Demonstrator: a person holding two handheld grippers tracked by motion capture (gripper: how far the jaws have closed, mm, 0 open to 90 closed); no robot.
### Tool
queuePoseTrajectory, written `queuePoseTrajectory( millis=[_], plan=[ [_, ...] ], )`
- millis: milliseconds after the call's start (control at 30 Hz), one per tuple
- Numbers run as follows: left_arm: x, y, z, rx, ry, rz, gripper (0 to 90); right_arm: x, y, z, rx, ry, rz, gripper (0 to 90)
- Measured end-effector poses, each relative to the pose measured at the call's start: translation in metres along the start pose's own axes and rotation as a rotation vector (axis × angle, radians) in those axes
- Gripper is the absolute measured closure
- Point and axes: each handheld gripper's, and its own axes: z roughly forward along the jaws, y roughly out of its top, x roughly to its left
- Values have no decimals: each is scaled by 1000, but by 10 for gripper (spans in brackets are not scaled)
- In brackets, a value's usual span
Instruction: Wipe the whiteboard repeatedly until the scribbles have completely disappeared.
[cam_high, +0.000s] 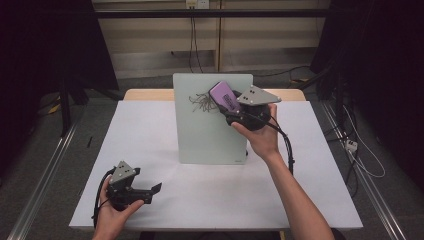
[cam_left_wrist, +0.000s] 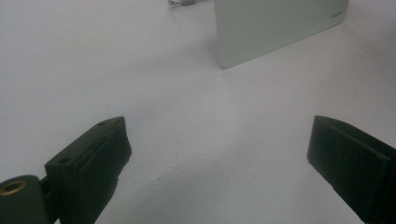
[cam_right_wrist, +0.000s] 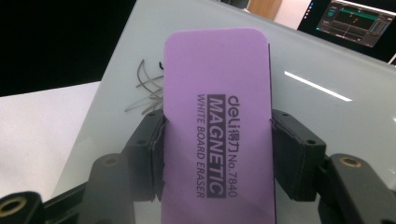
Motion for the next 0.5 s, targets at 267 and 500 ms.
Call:
queuePoseTrajectory(
  millis=[267,500],
  plan=[
    [1,0,0,3,2,-1,56,11,0,9,10,17,-7,421],
    [0,0,0,0,2,3,56,21,0,18,14,38,-2,421]
  ],
)
